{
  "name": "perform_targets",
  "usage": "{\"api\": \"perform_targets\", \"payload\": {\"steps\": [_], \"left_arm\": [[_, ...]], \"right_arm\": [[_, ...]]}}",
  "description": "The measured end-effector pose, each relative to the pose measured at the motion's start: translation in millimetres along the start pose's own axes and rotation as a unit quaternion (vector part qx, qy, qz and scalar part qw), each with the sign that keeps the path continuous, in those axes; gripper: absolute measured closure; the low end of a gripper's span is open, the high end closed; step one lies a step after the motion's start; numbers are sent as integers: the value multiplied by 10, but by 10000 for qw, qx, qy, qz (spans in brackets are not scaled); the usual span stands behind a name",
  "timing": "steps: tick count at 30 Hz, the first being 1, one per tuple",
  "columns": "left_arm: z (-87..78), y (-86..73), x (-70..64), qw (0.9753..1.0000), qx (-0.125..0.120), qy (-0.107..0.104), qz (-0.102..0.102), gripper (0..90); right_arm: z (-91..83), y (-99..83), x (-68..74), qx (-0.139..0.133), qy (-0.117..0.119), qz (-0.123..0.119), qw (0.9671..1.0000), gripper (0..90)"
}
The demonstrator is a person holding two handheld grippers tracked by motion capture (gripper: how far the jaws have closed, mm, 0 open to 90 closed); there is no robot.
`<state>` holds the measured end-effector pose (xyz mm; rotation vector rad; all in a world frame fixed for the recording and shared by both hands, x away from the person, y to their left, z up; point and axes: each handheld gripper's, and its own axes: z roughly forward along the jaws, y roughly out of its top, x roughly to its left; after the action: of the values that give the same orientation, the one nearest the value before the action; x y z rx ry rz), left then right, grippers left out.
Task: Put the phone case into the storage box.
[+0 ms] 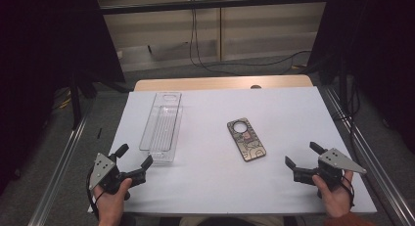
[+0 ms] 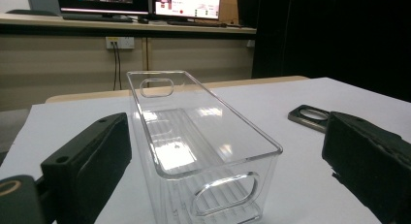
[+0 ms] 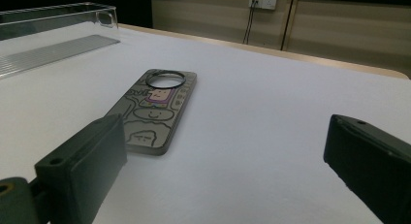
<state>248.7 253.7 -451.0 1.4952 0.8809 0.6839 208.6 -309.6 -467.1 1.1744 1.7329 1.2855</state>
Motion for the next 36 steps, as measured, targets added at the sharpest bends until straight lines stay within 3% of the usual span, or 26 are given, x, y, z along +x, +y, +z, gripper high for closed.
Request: {"api": "perform_targets", "payload": {"steps": [8,13,21,26,33,36], "left_arm": [[18,7,-2,10000,14,-23,23,38],[3,3,6,10000,17,94,23,38],[-33,-1,13,9999,-31,117,-99,37],[-24,1,10,9999,-37,-38,-105,37],[-45,0,31,10000,-31,-45,-79,37],[-46,4,18,10000,-47,-28,-50,37]], "right_arm": [[-17,-11,-20,98,86,17,9999,15],[-14,-12,-24,149,111,103,9998,15],[21,-12,-10,358,232,148,9990,19],[30,-7,20,472,357,77,9982,13],[82,-3,65,563,357,56,9978,6],[98,1,85,649,463,21,9968,13]]}}
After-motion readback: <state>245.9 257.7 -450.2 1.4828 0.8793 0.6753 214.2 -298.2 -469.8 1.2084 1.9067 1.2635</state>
